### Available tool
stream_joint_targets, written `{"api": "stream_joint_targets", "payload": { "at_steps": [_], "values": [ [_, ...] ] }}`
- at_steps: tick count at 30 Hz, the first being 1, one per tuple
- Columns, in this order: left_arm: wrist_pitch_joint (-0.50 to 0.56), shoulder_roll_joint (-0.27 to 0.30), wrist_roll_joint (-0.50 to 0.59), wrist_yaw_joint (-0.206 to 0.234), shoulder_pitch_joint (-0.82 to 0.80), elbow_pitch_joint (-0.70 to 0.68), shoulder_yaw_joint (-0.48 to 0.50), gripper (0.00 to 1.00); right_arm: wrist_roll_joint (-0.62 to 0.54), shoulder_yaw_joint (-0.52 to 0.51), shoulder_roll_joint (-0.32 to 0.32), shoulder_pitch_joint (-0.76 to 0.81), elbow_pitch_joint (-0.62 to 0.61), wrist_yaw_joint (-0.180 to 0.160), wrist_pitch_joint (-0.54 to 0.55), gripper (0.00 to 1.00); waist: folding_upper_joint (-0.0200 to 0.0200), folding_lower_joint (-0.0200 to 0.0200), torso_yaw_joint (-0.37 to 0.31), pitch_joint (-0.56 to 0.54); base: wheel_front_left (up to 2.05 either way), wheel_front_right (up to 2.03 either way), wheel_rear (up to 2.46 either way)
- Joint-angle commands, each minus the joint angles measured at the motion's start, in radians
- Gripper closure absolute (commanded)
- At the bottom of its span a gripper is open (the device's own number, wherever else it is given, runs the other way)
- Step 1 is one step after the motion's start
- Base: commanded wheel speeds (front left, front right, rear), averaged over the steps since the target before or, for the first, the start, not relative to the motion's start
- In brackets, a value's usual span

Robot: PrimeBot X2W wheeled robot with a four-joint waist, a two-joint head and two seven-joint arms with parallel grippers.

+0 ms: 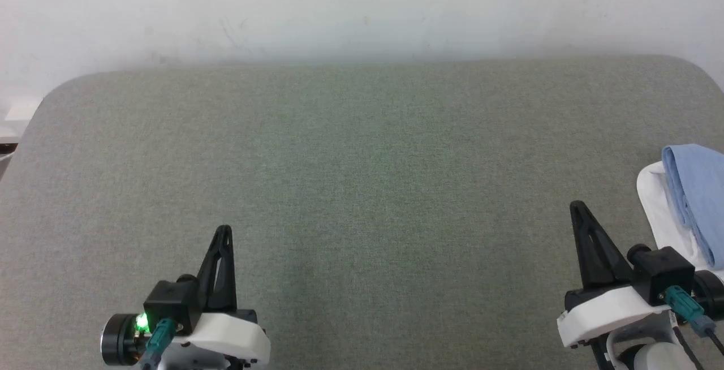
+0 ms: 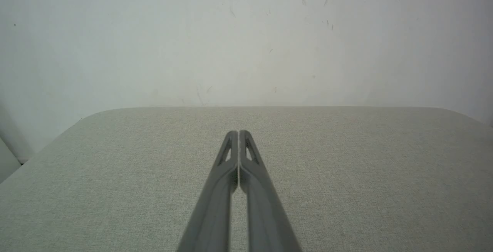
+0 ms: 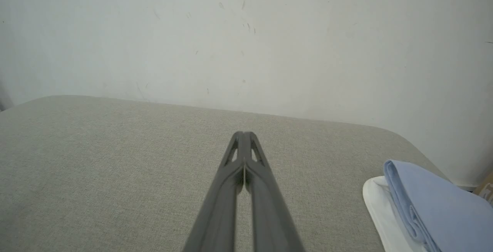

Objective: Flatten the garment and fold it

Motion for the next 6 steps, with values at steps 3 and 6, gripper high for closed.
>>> {"api": "stream_joint_targets", "payload": {
  "at_steps": [3, 6],
  "values": [
    [0.010, 0.000, 0.011, -0.008, -0.012, -0.006, 0.005, 1.00, -0.007, 0.004, 0.002, 0.001, -0.006, -0.001, 0.008, 1.00, -0.0001, -0.0001, 0.000, -0.001, 0.00, 0.00, 0.00],
    [0.016, 0.000, 0.013, -0.009, -0.013, -0.006, 0.007, 1.00, -0.008, 0.005, 0.002, 0.002, -0.008, -0.001, 0.013, 1.00, -0.0001, -0.0001, -0.001, -0.002, 0.00, 0.00, 0.00]
  ]
}}
